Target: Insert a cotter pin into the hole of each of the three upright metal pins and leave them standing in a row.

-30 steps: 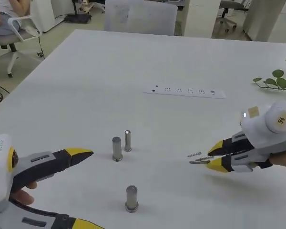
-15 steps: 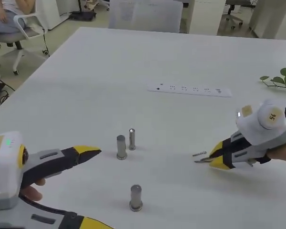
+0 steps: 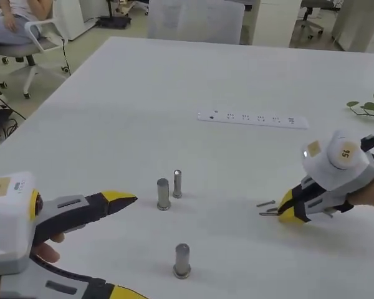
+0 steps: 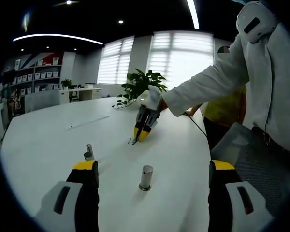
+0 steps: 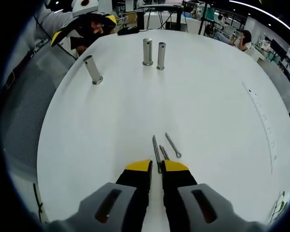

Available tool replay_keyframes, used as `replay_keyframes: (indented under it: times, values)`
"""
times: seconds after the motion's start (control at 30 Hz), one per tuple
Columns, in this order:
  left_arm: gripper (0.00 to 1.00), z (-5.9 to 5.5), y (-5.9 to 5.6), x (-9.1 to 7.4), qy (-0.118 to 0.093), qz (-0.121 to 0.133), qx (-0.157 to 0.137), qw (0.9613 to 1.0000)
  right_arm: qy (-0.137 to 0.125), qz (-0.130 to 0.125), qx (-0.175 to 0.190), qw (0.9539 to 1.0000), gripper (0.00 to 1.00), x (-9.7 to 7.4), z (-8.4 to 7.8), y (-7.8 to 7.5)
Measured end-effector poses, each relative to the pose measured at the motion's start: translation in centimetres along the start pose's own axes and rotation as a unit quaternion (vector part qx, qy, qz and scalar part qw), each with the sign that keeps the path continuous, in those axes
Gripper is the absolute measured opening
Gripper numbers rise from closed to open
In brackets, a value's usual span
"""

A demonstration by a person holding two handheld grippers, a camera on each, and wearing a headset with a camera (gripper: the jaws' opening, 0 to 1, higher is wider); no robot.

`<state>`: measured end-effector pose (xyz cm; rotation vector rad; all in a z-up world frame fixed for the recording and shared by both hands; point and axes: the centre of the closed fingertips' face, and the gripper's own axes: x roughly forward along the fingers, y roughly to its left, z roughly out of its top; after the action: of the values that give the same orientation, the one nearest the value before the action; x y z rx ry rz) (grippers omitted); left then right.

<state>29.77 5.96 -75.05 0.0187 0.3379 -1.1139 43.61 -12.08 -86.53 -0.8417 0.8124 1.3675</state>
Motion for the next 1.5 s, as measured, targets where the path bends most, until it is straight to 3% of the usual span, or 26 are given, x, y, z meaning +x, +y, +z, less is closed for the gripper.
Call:
replay_keyframes:
  times: [0.13, 0.23, 0.5, 0.73, 1.2, 1.5]
  values:
    - [0.95, 0.1, 0.0, 0.0, -0.002, 0.001, 0.001, 1.0, 0.006, 0.005, -0.012, 0.9999, 0.06, 0.0, 0.1, 0.7]
    - [0.95, 0.0, 0.0, 0.0, -0.001, 0.001, 0.002, 1.0, 0.012, -0.006, -0.038, 0.9992, 0.06, 0.0, 0.1, 0.7]
    - [0.93, 0.1, -0.2, 0.2, -0.002, -0.002, 0.002, 1.0, 0.023, -0.021, -0.047, 0.9984, 0.04, 0.1, 0.0, 0.5]
    - [0.92, 0.0, -0.3, 0.3, 0.002, -0.003, 0.002, 1.0, 0.015, -0.019, -0.039, 0.999, 0.02, 0.0, 0.3, 0.6]
    - [0.88, 0.8, -0.6, 1.0, 0.0, -0.006, 0.007, 1.0, 0.004, -0.015, -0.043, 0.999, 0.02, -1.1, 1.9, 1.9]
    - [0.83, 2.0, -0.7, 1.9, -0.011, -0.008, 0.007, 0.9999, -0.007, -0.011, -0.055, 0.9984, 0.02, -2.8, 3.7, 3.7]
